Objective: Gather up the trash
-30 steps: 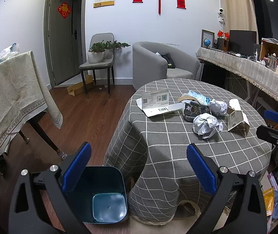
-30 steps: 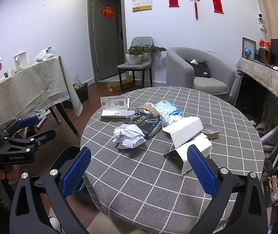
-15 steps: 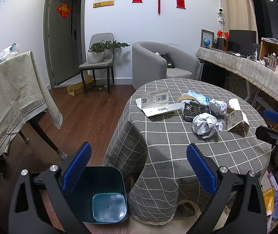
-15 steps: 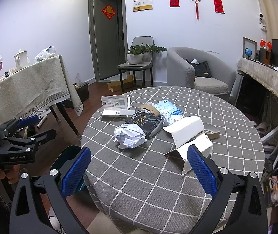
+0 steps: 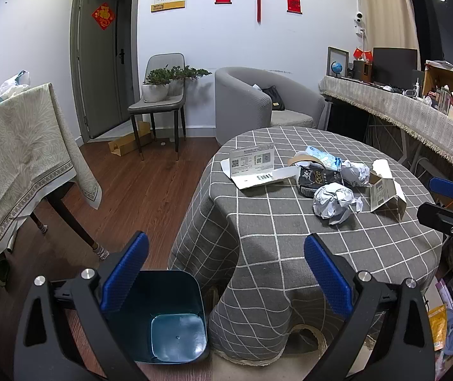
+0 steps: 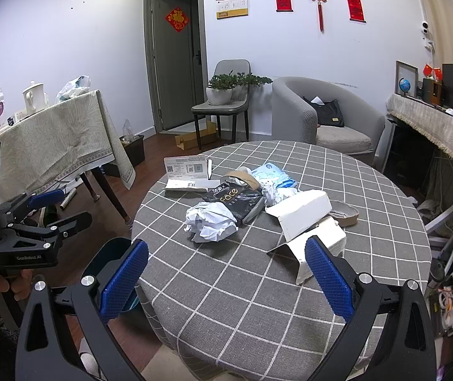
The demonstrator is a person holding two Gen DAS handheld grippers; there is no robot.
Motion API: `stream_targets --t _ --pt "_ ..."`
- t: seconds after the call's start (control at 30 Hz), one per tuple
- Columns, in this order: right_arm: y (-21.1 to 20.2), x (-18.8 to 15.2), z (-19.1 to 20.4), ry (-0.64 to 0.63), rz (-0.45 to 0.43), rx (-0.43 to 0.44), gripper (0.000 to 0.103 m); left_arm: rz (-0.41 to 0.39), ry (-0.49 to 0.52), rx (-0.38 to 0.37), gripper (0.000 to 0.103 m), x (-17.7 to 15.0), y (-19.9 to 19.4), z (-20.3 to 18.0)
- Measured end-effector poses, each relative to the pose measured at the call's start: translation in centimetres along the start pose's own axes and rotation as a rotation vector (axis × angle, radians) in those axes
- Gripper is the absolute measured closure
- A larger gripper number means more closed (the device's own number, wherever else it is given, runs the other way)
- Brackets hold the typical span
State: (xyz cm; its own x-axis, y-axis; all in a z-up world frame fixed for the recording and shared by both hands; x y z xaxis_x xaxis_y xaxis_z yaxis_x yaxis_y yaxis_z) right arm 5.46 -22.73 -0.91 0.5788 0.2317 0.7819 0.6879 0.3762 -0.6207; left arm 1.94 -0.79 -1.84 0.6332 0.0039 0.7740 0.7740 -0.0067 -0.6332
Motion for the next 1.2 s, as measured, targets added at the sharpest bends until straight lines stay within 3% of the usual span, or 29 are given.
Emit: stream_targets --t 0.43,0.77,0.97,1.2 --pt "0.1 -0.3 -0.2 0.0 0.007 -0.001 0.003 0.003 0.014 -0.014 0.003 0.0 -0.1 -0.3" --pt "0.7 -0.6 -2.0 -0.015 0.038 -0.05 0.003 -0.007 0.066 -0.029 0.004 0.4 0.1 -1.2" --pt "0.8 -0.4 -3.6 0.004 0.041 -0.051 0.003 0.027 0.086 -0.073 0.004 0.3 1.4 -2.1" --pt "1.8 0.4 -5.2 0.004 0.055 -0.036 0.003 0.032 0.089 -0.204 0.007 1.0 2.7 -3.3"
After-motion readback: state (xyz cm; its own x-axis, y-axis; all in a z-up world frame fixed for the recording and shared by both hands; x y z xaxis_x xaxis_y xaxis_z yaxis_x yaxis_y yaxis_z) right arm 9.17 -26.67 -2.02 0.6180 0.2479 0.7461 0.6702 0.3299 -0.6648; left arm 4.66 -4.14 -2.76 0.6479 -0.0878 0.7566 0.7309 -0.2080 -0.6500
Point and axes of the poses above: each gripper's, at about its wrist camera, not at the fingertips, and y roughly the way its jaws point, z to its left, x to its top, the point moved 2 cm from there along y, roughly the way its jaws point, and after that the axes turned 7 degrees about z, right-handed, at the moved point
